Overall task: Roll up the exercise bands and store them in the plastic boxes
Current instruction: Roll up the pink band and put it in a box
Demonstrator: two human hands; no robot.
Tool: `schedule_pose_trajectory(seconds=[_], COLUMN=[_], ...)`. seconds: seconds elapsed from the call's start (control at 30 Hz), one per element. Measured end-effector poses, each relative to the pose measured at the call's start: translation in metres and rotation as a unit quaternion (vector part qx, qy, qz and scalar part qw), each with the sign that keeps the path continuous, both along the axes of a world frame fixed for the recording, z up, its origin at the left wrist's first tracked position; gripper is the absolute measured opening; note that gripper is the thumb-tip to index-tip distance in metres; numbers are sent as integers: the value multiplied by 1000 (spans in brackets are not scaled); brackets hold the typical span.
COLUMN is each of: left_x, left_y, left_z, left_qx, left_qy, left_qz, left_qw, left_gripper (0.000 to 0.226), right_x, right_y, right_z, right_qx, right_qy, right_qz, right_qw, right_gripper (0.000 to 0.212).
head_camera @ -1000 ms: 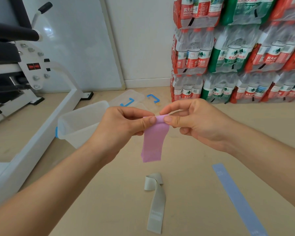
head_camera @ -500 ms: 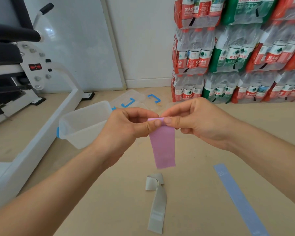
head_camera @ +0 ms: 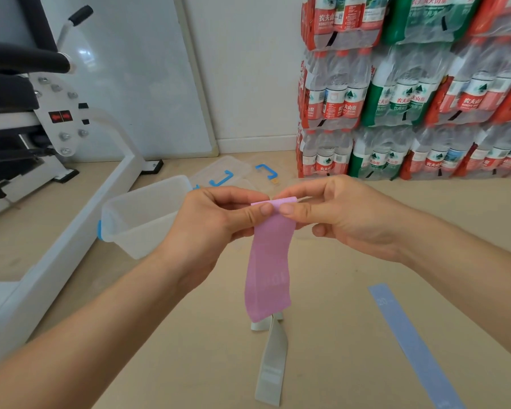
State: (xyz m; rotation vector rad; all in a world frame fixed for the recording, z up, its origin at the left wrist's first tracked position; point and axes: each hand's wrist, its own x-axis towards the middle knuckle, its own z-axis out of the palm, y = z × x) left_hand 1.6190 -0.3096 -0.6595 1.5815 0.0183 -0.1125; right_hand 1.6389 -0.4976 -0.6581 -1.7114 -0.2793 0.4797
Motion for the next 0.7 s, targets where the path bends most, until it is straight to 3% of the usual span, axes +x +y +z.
schedule_pose_trajectory(seconds=[0.3, 0.5, 0.7], left_x=[-2, -1, -3], left_y=[-6, -9, -10], left_z=[-10, -15, -18], left_qx=[-32, -47, -23], left_qy=[-3, -20, -44], left_qz=[39, 71, 87], left_qw=[999, 996, 995], left_gripper=[28, 25, 19], right_x=[-1, -4, -1], right_y=[3, 10, 10], right_z=[0, -5, -2], right_qx=[-63, 61, 78], right_qy=[-22, 34, 59], right_qz=[-47, -80, -55], right_qw=[997, 994, 994], right_gripper=[15, 22, 21])
